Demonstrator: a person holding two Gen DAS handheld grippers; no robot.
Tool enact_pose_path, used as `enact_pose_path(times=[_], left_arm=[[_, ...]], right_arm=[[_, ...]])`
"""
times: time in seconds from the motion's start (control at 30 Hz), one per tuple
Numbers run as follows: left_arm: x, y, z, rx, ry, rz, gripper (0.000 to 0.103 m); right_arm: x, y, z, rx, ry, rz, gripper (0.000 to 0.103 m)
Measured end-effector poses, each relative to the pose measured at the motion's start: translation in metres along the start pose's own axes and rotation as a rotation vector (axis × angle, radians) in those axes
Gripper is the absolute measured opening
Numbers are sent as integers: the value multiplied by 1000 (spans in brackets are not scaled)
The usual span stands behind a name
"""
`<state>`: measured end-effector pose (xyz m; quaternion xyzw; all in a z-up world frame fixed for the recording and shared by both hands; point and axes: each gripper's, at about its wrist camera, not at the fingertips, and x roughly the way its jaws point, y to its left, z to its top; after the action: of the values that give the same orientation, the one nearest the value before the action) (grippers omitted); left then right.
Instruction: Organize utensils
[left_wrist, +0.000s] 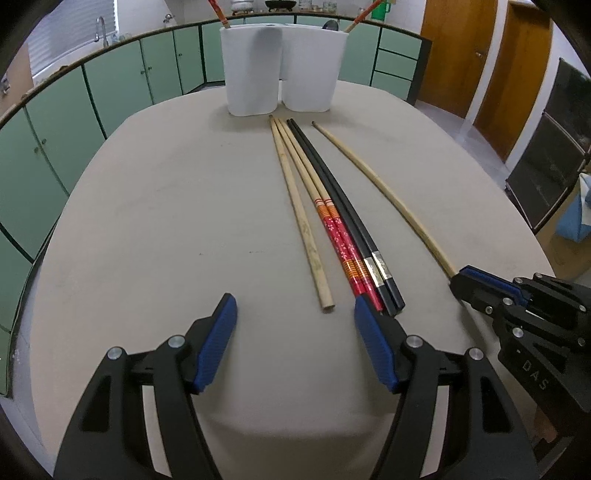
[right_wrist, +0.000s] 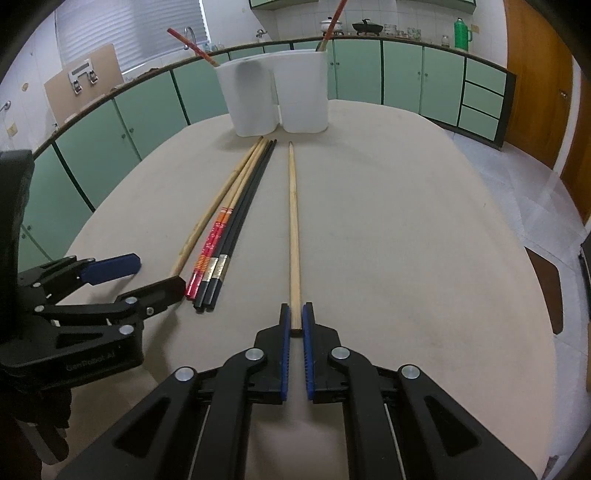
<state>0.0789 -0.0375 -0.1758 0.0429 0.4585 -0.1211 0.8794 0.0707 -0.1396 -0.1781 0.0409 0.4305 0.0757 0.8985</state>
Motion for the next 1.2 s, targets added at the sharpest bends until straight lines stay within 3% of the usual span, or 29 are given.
enact_pose_path(times=[0.13,0.4,0.47,0.5,0.8,1.2], left_arm=[[0,1,-1,-9,-25,23,55],[2,2,2,-18,-54,18,24],[2,-1,2,-14,-57,-1,10],[2,-1,2,-15,-58,-3,8],[-10,3,3,-32,-84,3,7],[-91,13,42,-17,-283,12,6]], right_arm=[[0,-1,0,-10,-5,9,7],[0,-2,-2,-30,-10,23,7],[0,-2,-2,-33,-9,19,7],[0,-2,-1,-37,-9,14,7],[-10,-2,4,-38,-14,18,7],[-76,-6,55,-69,-192,46,6]])
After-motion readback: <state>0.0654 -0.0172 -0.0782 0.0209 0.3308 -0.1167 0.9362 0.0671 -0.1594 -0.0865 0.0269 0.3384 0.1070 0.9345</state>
